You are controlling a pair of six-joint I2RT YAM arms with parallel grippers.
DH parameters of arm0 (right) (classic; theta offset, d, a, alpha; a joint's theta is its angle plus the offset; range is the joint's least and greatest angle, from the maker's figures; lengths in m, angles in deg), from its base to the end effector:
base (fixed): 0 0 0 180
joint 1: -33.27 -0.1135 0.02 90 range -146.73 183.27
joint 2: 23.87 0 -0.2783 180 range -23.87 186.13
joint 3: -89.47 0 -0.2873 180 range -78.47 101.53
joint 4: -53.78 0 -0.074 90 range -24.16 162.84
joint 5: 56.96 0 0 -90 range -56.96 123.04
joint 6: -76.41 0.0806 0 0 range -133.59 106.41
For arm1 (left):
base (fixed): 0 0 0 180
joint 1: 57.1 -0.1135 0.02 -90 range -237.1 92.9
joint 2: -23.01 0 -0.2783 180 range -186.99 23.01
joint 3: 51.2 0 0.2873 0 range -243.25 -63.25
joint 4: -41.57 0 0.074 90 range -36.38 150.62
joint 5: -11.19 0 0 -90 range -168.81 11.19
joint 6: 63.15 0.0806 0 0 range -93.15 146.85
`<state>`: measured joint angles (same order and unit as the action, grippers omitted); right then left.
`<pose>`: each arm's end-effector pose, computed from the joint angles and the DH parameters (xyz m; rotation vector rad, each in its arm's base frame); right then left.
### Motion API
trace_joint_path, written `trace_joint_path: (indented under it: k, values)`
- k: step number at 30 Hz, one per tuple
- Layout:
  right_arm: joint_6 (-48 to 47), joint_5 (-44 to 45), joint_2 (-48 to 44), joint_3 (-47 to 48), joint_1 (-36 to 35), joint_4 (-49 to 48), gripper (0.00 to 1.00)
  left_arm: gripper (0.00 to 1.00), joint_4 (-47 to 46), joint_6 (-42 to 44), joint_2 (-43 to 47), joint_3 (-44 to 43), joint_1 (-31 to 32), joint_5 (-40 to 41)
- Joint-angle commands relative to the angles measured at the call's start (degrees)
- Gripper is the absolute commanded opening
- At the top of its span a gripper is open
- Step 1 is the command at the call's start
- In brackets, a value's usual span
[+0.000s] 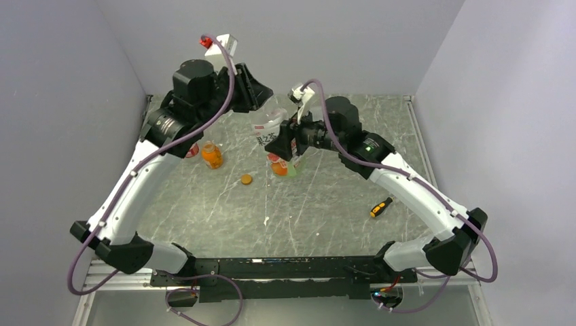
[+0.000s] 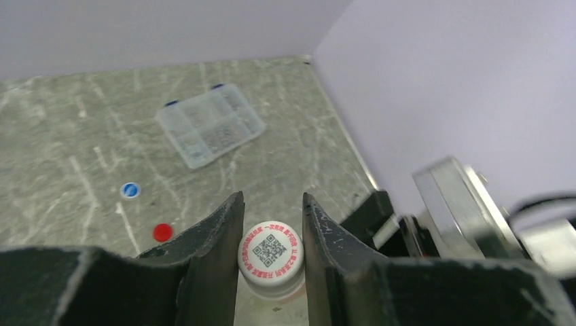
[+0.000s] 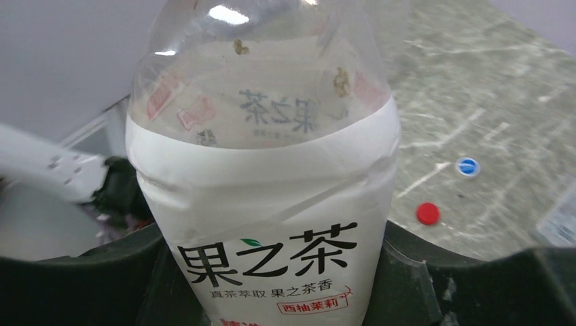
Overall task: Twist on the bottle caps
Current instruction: Screw the bottle cap onto the plastic bottle.
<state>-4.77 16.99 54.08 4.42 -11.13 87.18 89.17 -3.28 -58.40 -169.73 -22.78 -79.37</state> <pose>0.2573 0.2832 0.4269 -0.7852 1.7794 0.8919 0.2965 -0.2034 0.5339 0.0743 1.8266 -0.8186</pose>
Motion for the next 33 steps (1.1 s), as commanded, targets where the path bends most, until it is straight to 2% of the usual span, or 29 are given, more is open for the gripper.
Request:
trace_joint_path:
  k: [1, 5, 11, 20, 23, 25, 27, 29, 30, 33]
  values:
    - [2.83, -25.09, -5.95, -1.57, 2.11, -12.31, 0.00, 0.00, -7.50, 2.24, 5.68, 4.09, -0.55, -15.90]
    - [6.64, -36.87, -6.75, -2.57, 3.38, -17.83, 0.00, 0.00, -13.77, 2.19, 8.30, 7.76, -0.83, -25.94]
    - [12.10, -48.45, -5.71, -2.12, 3.62, -24.70, 0.00, 0.00, -23.63, 0.21, 10.70, 11.76, -0.93, -41.68]
    - [19.36, -56.19, -4.82, -2.81, 3.58, -33.66, 0.00, 0.00, -36.99, -5.57, 9.94, 12.75, -0.93, -58.73]
    - [16.19, -54.14, -5.02, -1.66, 3.58, -29.76, 0.00, 0.02, -38.47, -6.09, 9.65, 12.41, -0.93, -59.94]
    - [10.26, -49.61, -5.25, 0.15, 3.61, -21.37, 0.00, 0.24, -32.91, -2.56, 10.04, 10.93, -0.96, -54.94]
    - [5.82, -43.82, -5.85, 1.09, 3.62, -13.70, 0.00, 0.62, -27.19, 1.97, 10.57, 9.23, -0.94, -48.08]
    - [3.37, -37.46, -6.86, 0.56, 3.62, -10.50, 0.00, 0.85, -23.39, 4.77, 11.86, 8.42, -0.97, -40.24]
    - [2.78, -34.79, -7.51, -0.12, 3.62, -9.69, 0.00, 0.91, -22.21, 5.90, 12.56, 8.43, -0.93, -35.69]
    - [1.64, -27.76, -9.30, -3.00, 3.53, -8.84, 0.00, 0.93, -19.12, 8.38, 14.03, 8.14, -0.93, -24.95]
